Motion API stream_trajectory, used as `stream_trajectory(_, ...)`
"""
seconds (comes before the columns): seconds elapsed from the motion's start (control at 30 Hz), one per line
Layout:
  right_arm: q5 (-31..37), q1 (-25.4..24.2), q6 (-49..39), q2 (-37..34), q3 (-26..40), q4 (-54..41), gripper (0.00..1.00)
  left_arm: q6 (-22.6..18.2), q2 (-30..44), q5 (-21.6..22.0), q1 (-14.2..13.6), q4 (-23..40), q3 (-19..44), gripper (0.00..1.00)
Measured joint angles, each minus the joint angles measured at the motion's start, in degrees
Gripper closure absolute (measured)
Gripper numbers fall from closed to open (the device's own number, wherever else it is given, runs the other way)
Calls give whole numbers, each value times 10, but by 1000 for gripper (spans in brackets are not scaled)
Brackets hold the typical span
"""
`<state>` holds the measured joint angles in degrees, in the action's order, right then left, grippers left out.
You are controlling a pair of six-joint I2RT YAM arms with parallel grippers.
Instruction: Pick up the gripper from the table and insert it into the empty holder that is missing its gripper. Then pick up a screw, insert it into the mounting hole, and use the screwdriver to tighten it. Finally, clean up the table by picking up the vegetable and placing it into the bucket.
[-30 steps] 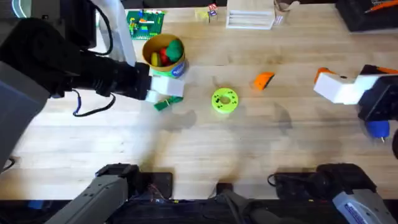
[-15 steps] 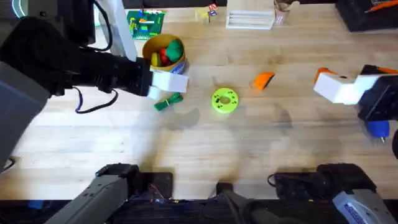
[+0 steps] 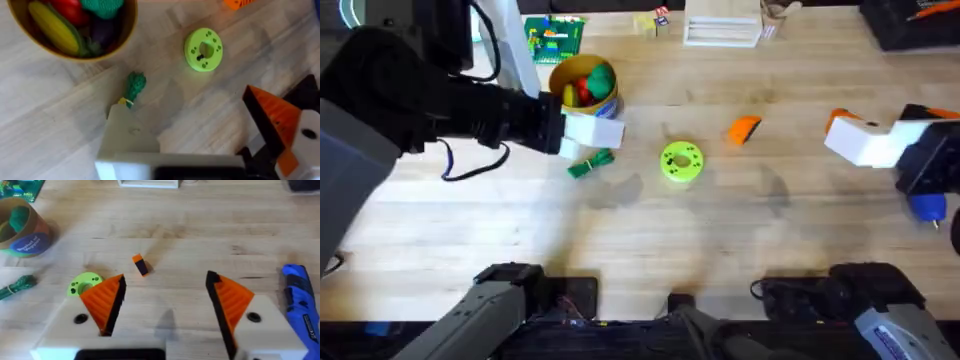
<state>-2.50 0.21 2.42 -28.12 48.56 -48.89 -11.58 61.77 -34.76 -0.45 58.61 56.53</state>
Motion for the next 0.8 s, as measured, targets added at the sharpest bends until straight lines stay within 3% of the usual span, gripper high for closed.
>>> stream_trajectory(0.1,0,0,0,0,0,0,10,-4,0,-1,-3,-46,0,8)
stream_trajectory(0.2,0,0,0,0,0,0,10,-36,0,-7,-23,-119,0,9)
stream_trajectory(0.33,0,0,0,0,0,0,10,-80,0,8,-91,-217,0,7)
stream_trajectory(0.53,0,0,0,0,0,0,10,-95,-1,90,-194,-350,-15,7)
stream_trajectory(0.63,0,0,0,0,0,0,10,-90,-5,117,-218,-435,-57,7)
stream_trajectory(0.8,0,0,0,0,0,0,10,-58,-53,138,-223,-609,-188,8)
